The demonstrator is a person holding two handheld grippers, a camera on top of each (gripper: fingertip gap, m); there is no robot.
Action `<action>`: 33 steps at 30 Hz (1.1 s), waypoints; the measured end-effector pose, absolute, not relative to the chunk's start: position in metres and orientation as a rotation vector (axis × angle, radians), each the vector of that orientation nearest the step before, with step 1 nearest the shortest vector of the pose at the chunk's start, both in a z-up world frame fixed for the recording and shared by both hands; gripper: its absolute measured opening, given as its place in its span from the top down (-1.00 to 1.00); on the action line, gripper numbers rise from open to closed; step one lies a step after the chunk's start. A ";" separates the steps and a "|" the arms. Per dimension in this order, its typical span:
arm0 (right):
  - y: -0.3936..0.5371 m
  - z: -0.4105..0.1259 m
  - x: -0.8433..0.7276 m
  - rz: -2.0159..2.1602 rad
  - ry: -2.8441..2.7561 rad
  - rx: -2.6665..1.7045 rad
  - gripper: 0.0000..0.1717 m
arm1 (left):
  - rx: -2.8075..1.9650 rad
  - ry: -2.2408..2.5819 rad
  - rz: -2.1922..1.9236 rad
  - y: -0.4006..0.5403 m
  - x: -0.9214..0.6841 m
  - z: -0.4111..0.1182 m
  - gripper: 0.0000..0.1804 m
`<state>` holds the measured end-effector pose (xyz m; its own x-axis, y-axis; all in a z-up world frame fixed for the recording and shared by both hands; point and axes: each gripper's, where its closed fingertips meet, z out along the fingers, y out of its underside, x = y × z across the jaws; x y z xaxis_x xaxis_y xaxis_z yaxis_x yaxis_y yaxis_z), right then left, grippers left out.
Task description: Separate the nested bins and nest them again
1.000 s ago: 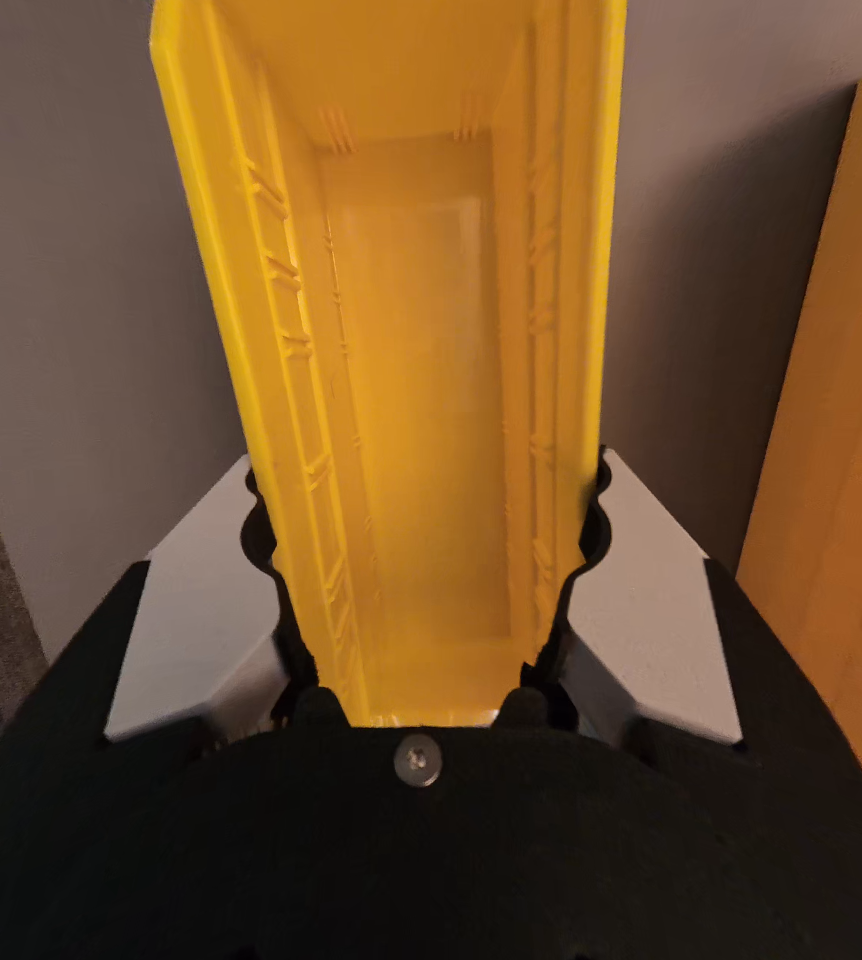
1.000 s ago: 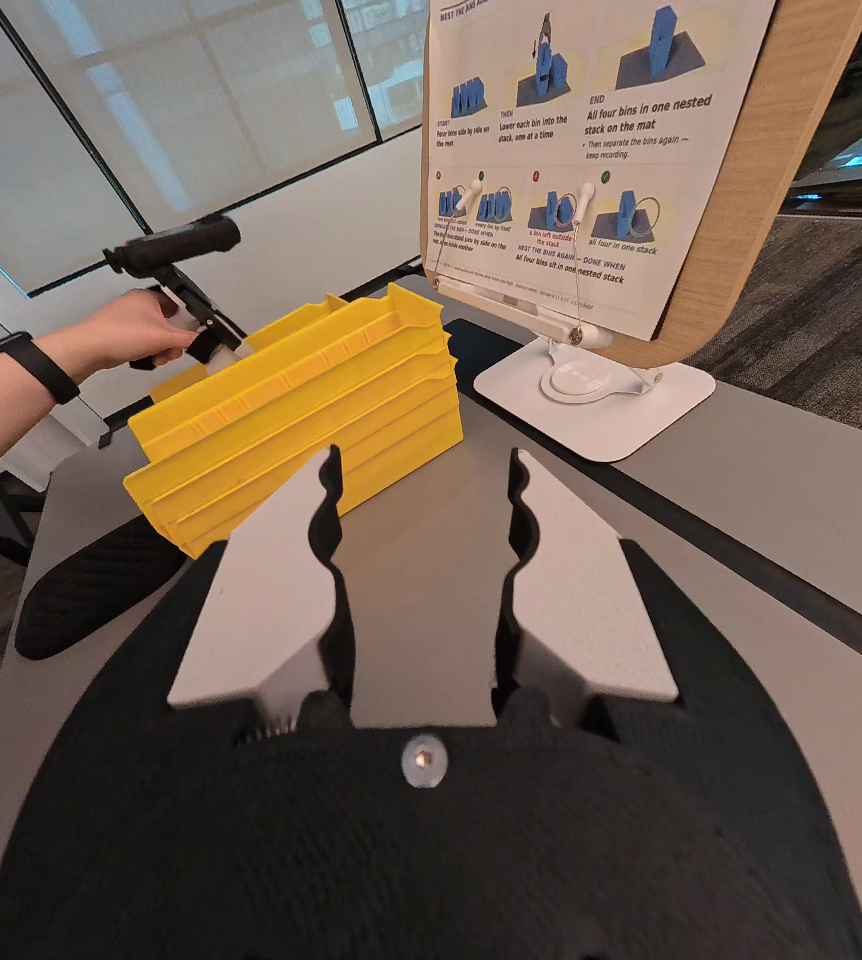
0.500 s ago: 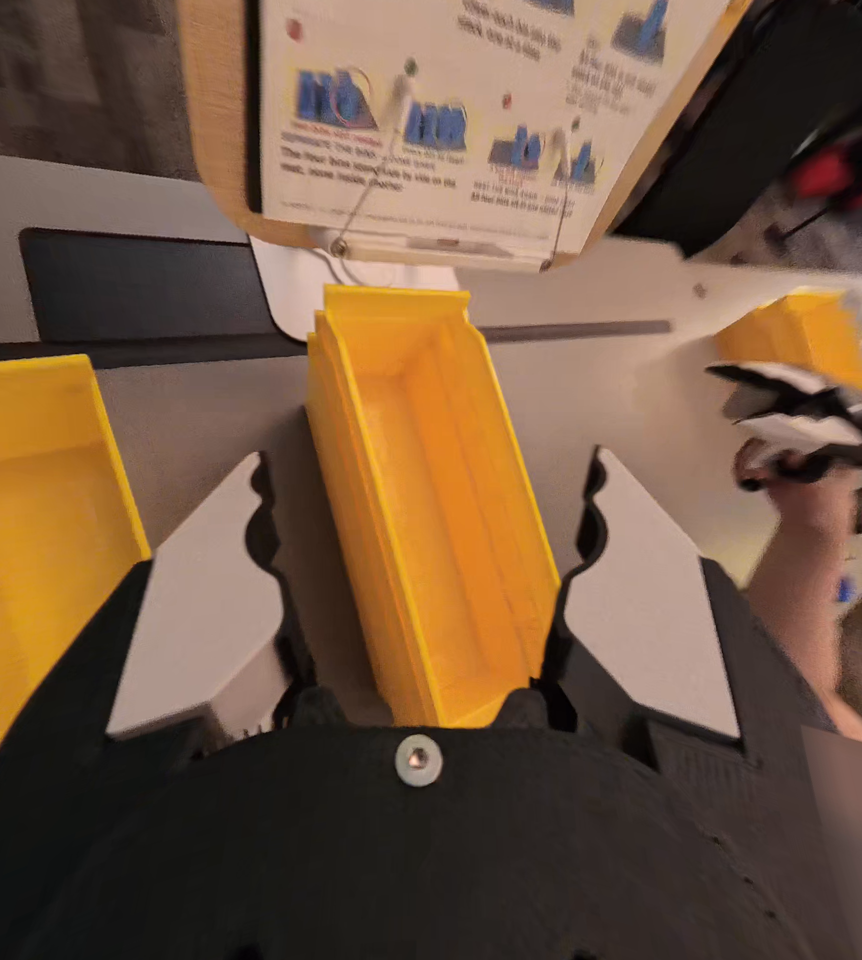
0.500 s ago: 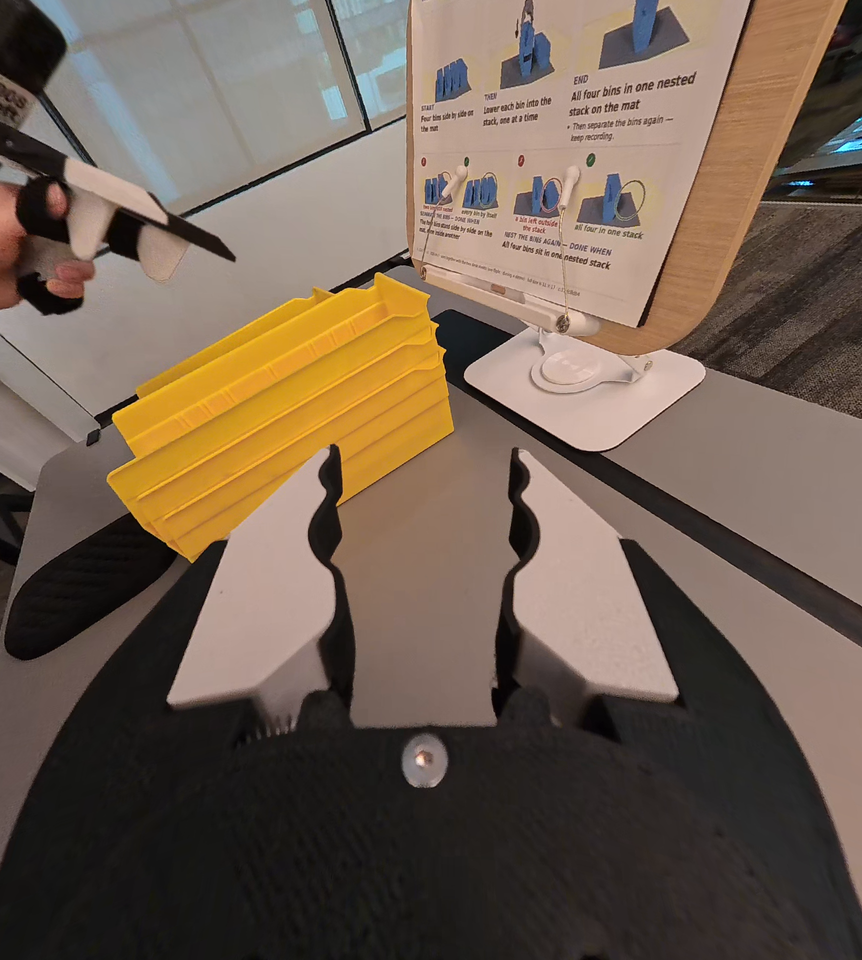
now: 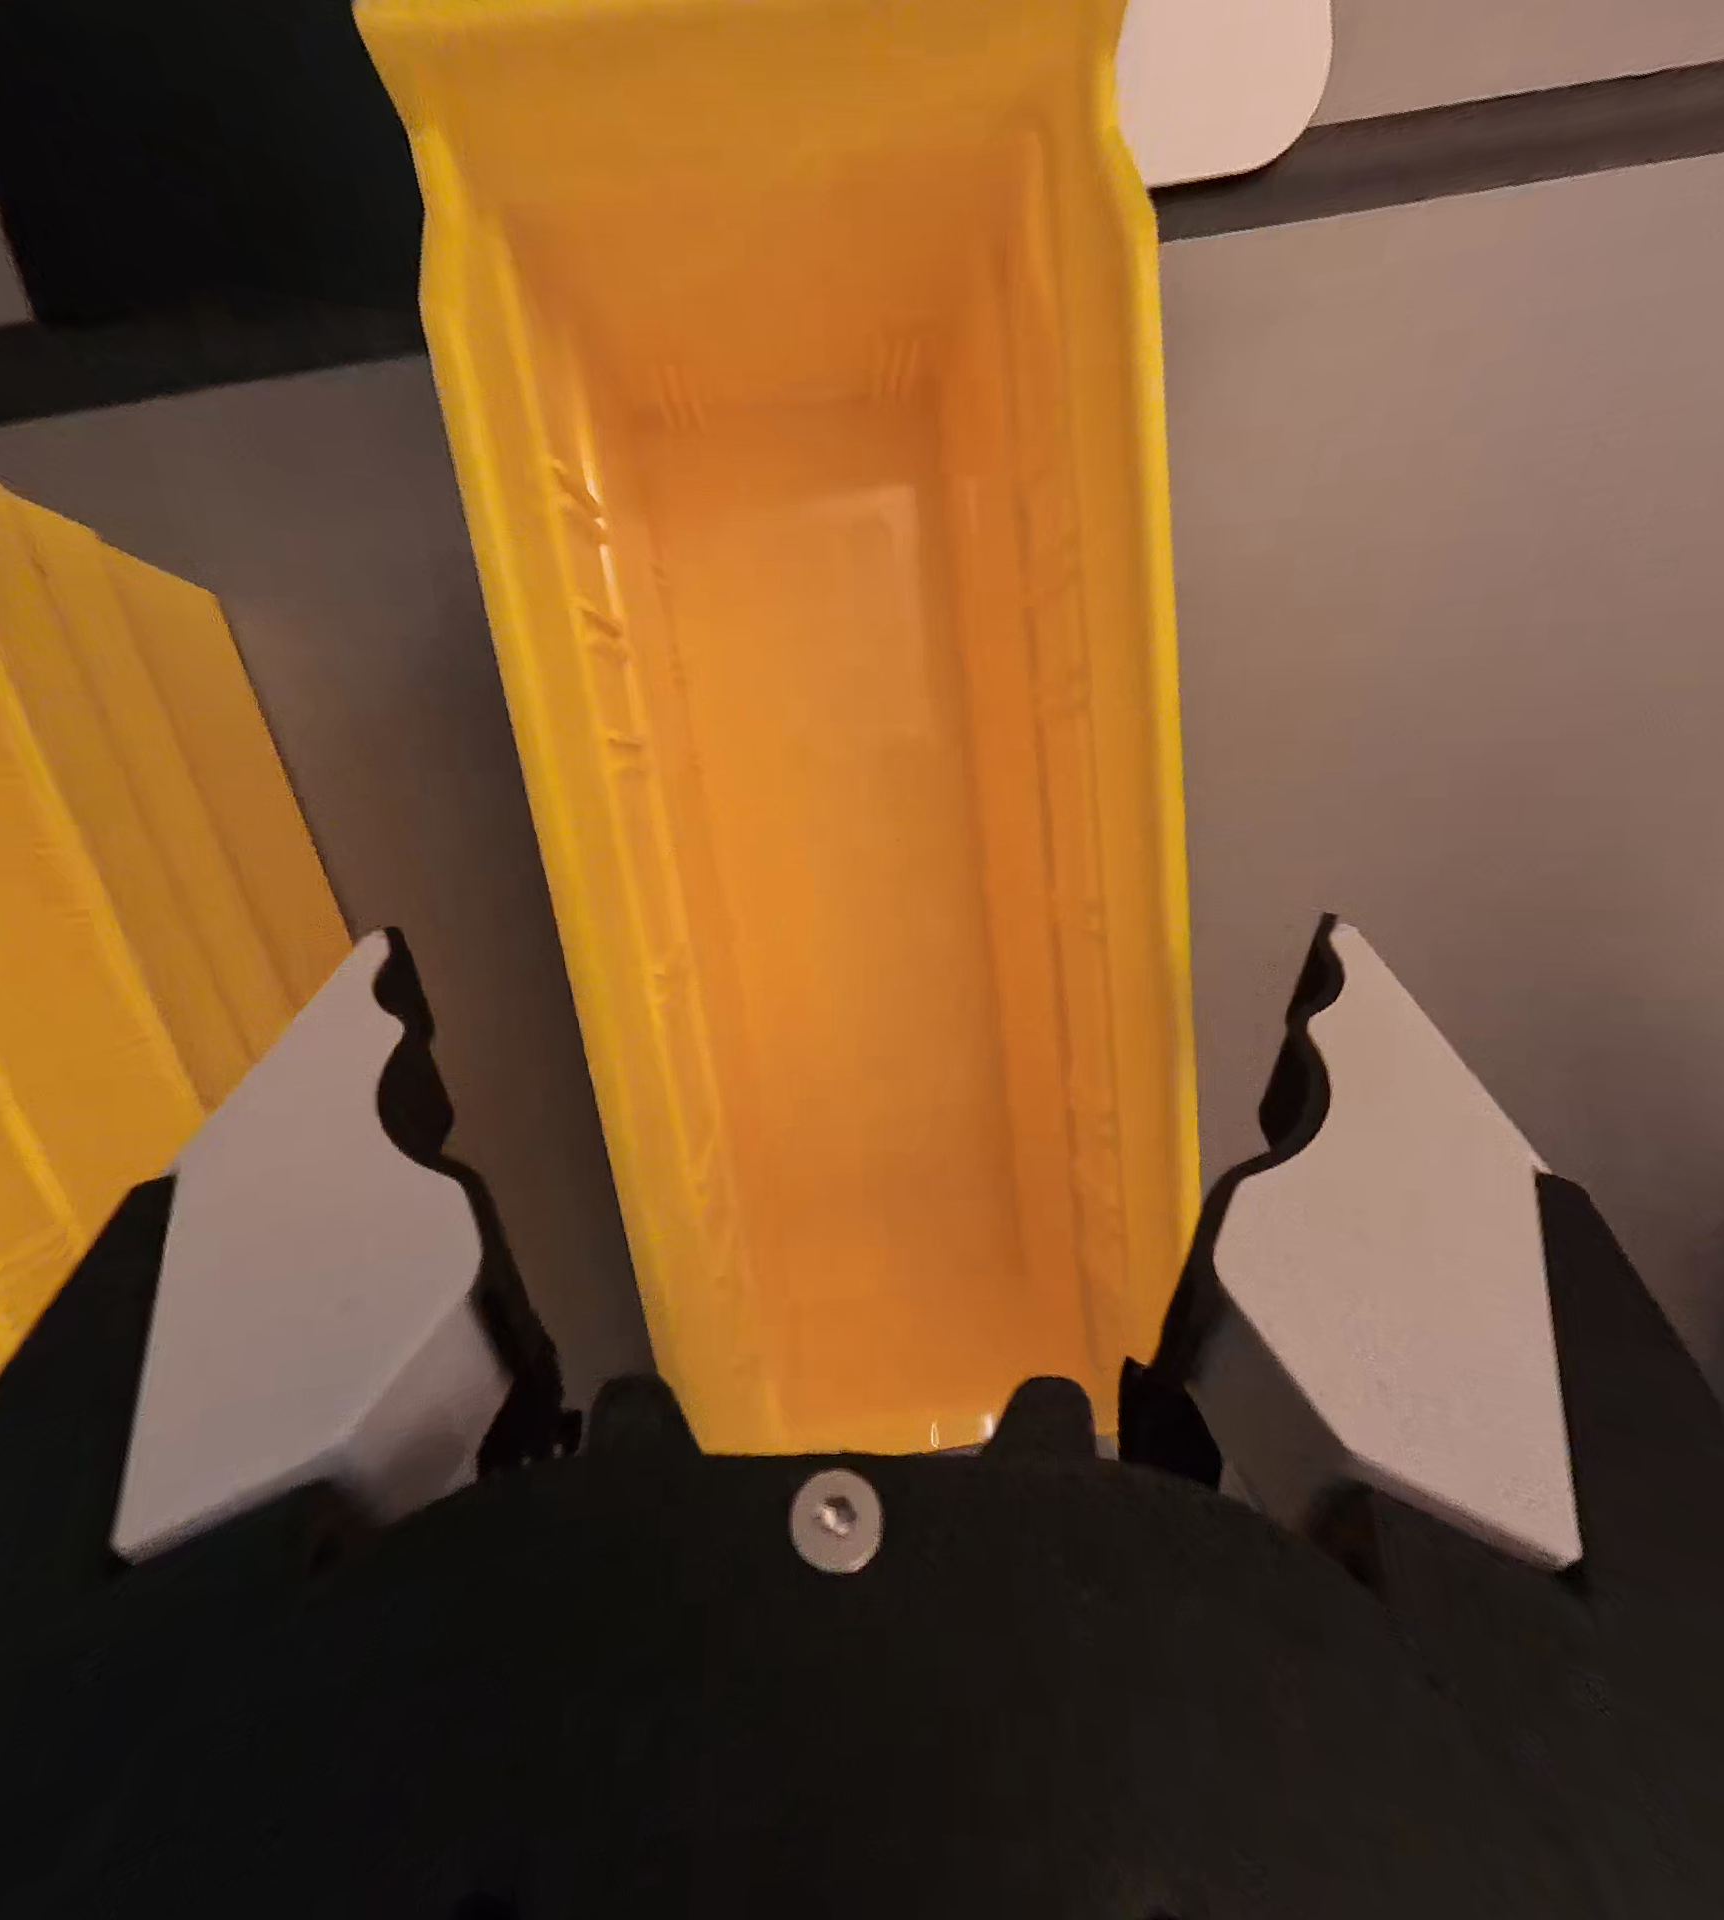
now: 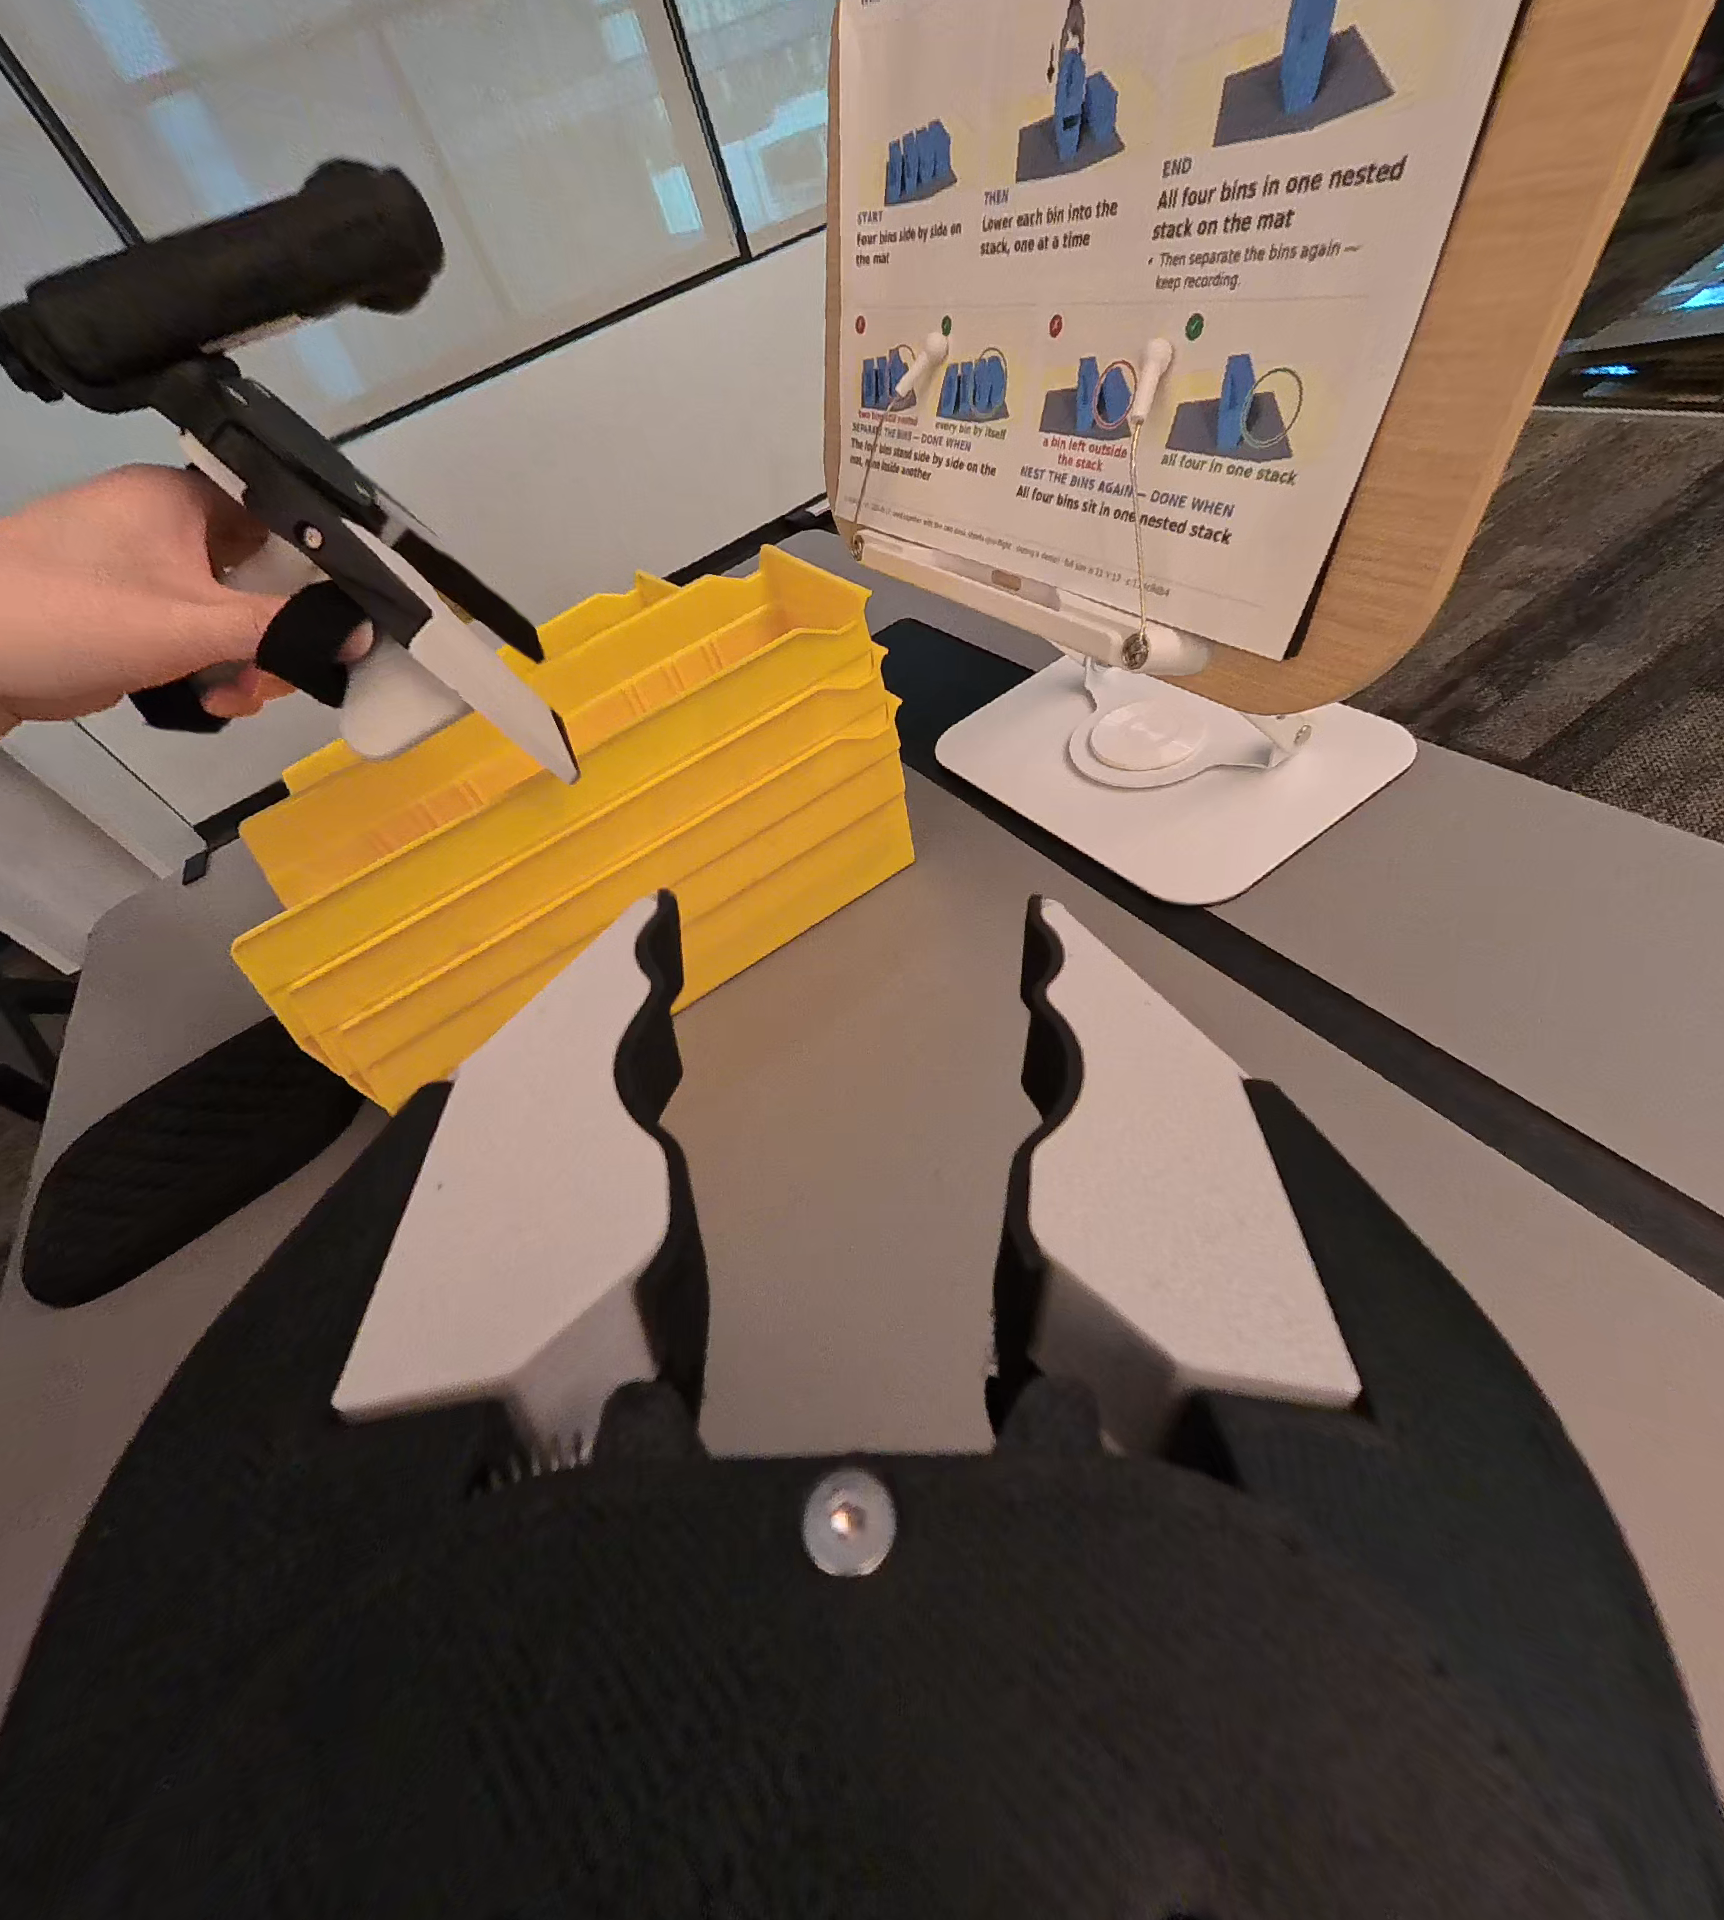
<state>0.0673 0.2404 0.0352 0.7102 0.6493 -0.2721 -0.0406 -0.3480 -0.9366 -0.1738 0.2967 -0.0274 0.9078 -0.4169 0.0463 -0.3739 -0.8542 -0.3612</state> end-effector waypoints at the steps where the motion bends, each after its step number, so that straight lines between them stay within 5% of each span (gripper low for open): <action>1: 0.240 0.036 0.067 0.774 -0.477 -1.794 0.24 | -2.727 0.581 -0.169 0.296 -0.175 -0.029 -0.75; 15: 0.243 0.029 0.071 0.759 -0.466 -1.821 0.22 | -2.637 0.581 -0.324 0.297 -0.170 -0.003 -0.74; 24: 0.256 0.008 0.057 0.653 -0.507 -1.889 0.23 | -2.111 0.547 -0.520 0.314 -0.176 0.090 -0.71; 33: 0.267 -0.001 0.054 0.385 -0.509 -1.924 0.21 | -1.459 0.429 -0.595 0.266 -0.221 0.187 -0.45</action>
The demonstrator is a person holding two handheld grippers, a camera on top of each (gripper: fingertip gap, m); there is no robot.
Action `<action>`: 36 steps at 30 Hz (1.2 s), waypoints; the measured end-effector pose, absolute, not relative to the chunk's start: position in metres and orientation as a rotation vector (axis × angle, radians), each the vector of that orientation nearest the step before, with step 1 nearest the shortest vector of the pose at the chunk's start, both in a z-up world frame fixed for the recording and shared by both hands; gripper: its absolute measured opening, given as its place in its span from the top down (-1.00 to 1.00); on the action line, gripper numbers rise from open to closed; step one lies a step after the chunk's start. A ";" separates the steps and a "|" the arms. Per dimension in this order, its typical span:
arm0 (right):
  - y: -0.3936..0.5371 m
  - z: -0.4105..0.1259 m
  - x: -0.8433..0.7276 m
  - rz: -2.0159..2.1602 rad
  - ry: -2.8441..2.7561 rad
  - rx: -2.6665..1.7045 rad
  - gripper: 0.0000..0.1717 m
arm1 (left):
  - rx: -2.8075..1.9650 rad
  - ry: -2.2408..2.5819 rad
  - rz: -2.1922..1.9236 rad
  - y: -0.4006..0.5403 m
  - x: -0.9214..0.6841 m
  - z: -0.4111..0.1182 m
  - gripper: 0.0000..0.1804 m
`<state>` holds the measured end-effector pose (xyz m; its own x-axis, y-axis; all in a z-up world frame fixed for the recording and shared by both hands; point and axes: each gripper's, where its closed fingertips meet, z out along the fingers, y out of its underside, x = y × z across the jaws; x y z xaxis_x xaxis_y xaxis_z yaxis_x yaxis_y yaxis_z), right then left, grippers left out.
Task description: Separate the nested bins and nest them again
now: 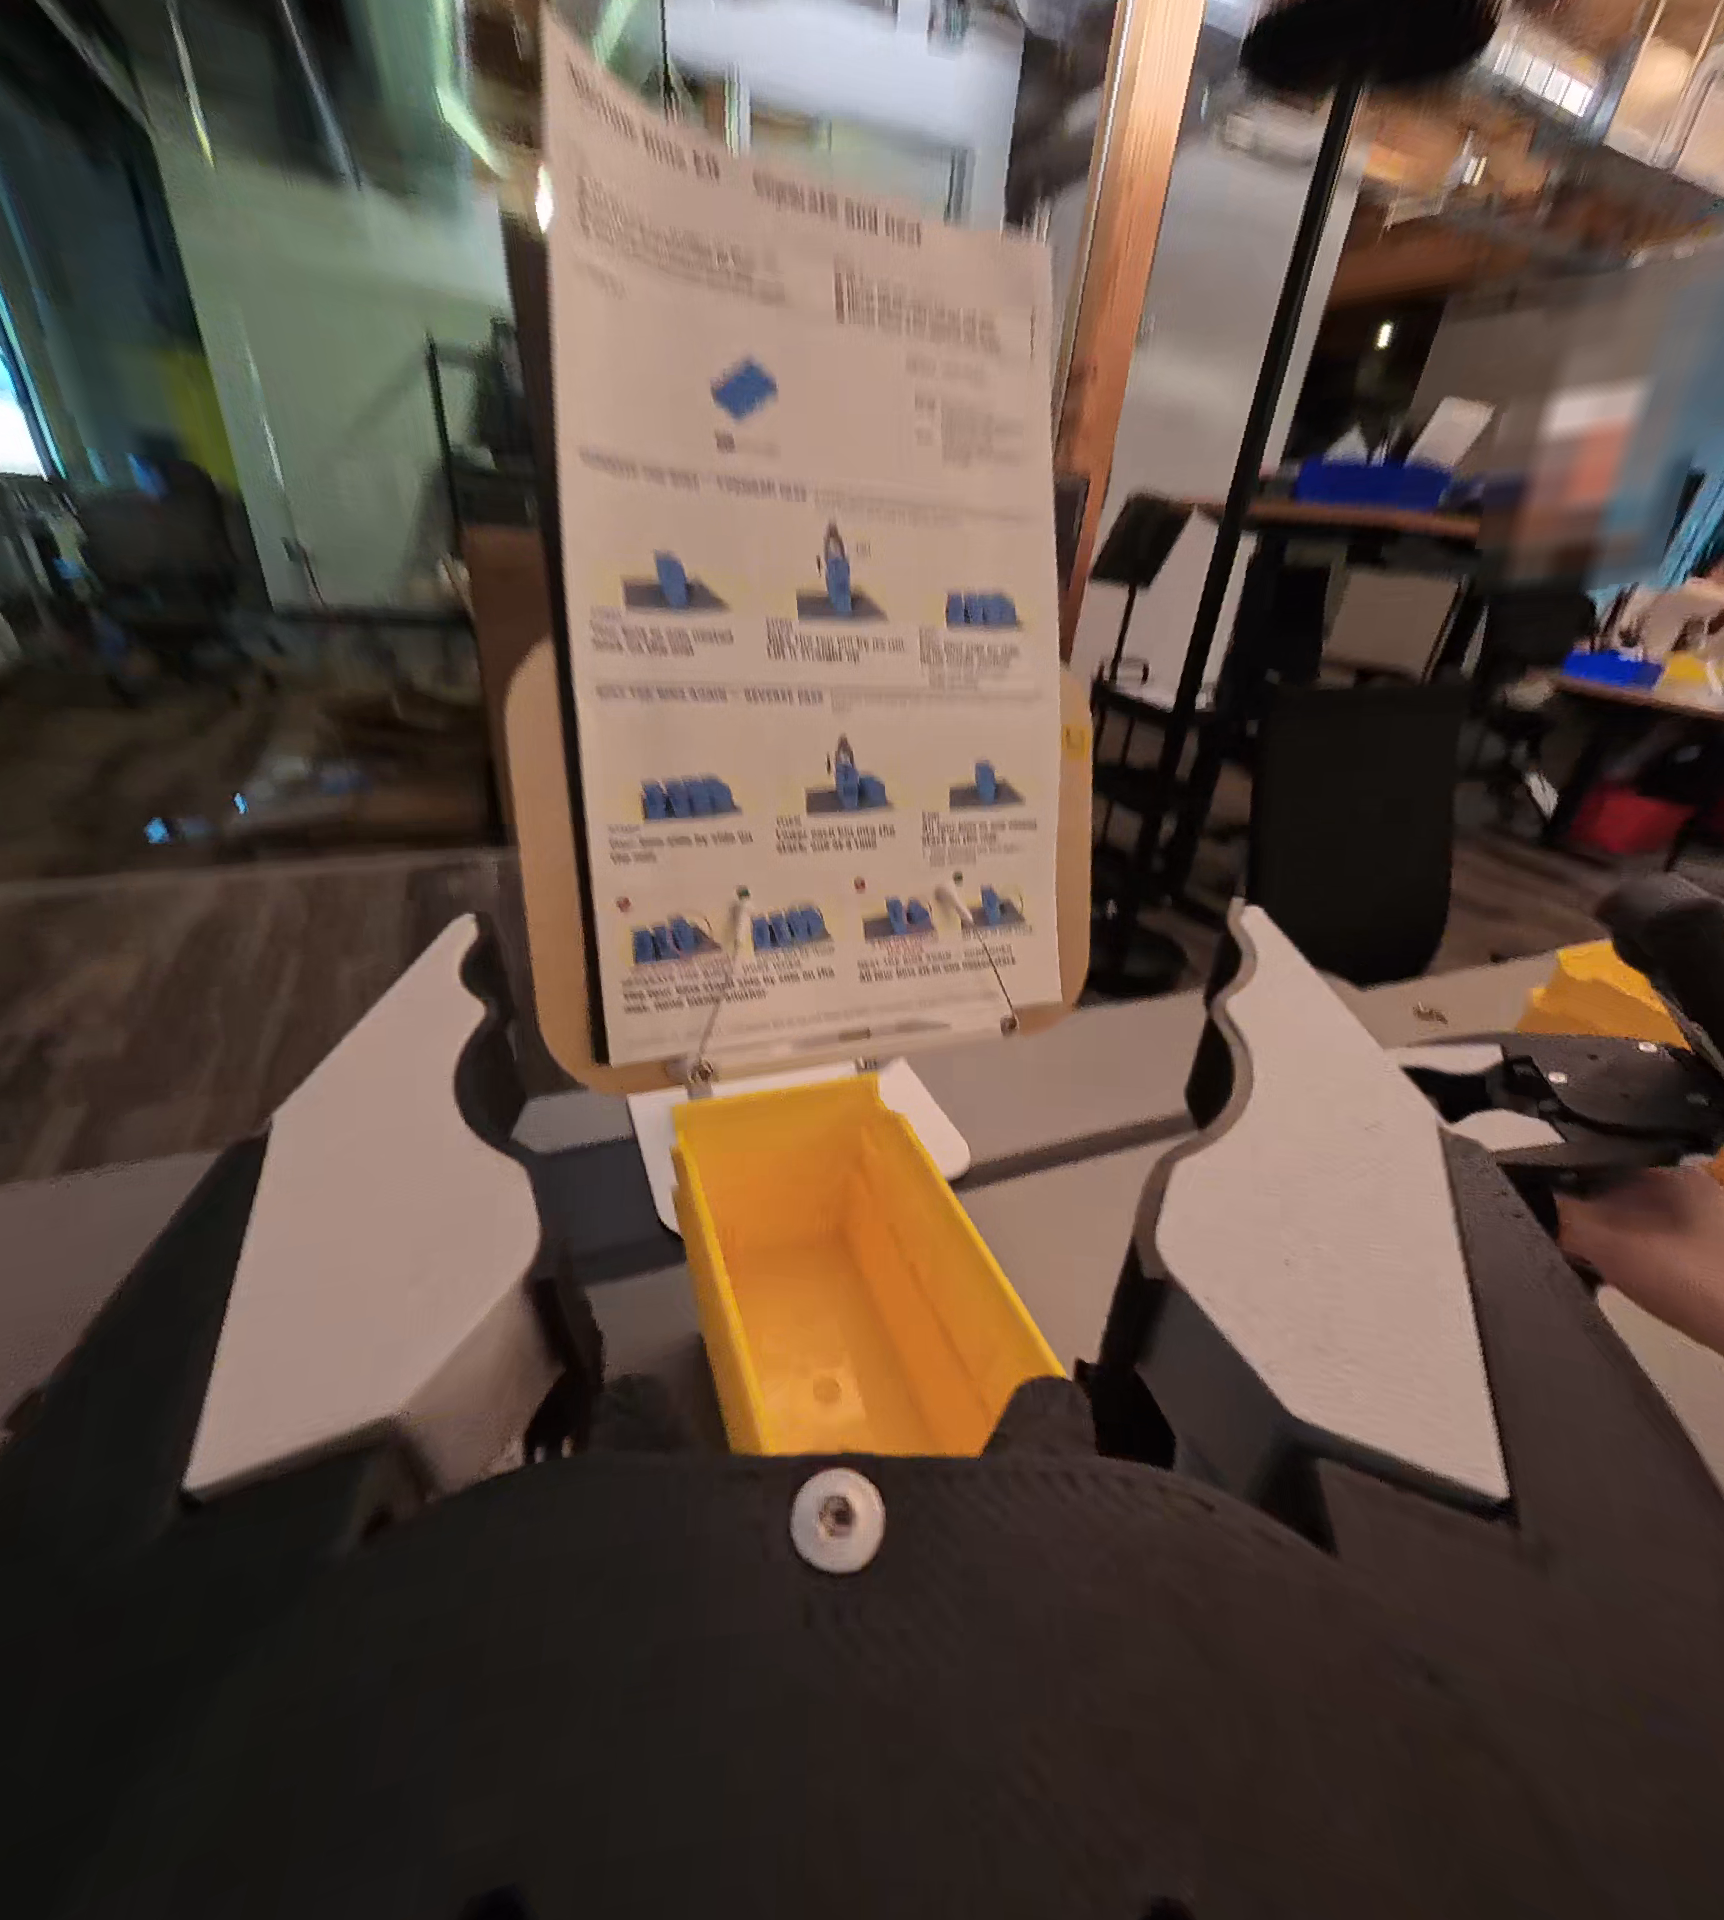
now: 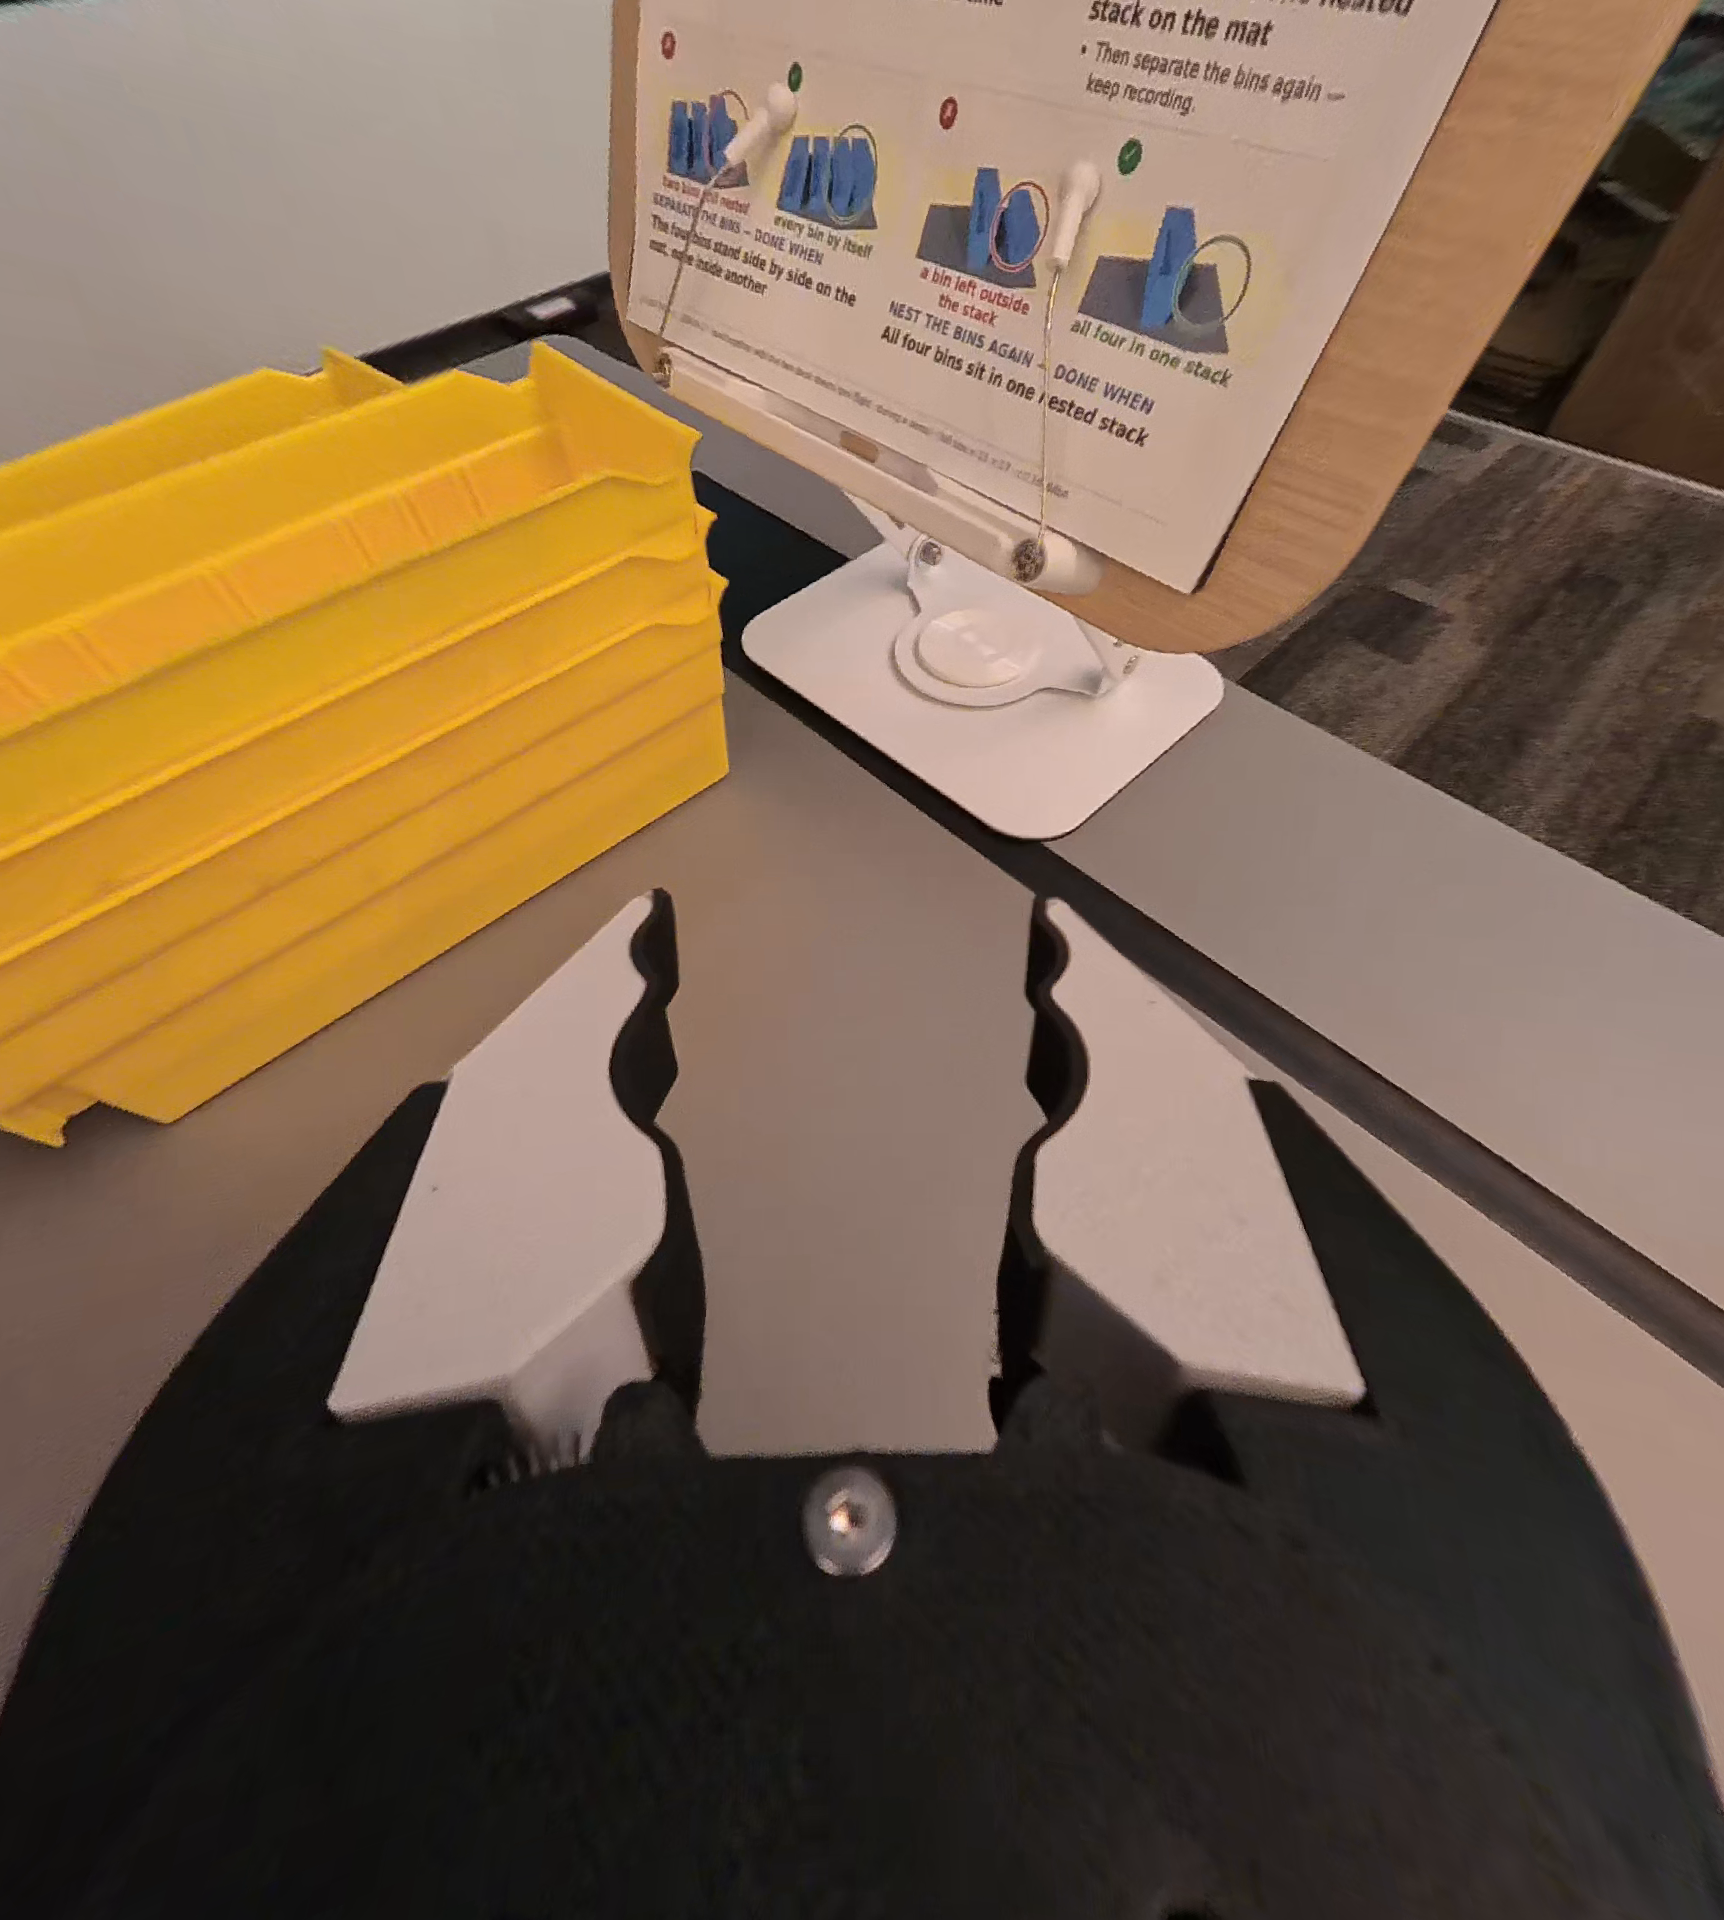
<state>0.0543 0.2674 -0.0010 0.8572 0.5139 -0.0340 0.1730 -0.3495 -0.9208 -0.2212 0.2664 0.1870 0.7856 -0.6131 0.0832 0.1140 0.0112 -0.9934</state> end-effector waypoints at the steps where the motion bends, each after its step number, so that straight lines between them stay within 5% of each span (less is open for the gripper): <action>1: 0.266 0.002 0.051 0.375 -0.505 -1.919 0.19 | -1.406 0.408 -0.589 0.261 -0.231 0.190 -0.42; 14: 0.235 0.051 -0.032 0.476 -0.259 -1.895 -0.09 | -1.248 0.330 -0.677 0.240 -0.307 0.224 -0.36; 22: 0.255 0.073 -0.124 0.566 -0.091 -2.356 -0.27 | -1.338 0.228 -0.520 0.255 -0.360 0.211 -0.38; 29: 0.272 0.026 -0.170 0.395 0.100 -2.701 -0.56 | -1.282 0.249 -0.625 0.238 -0.358 0.222 -0.36; 36: 0.280 -0.026 -0.178 0.107 0.247 -2.902 -0.57 | -1.311 0.306 -0.678 0.231 -0.346 0.219 -0.36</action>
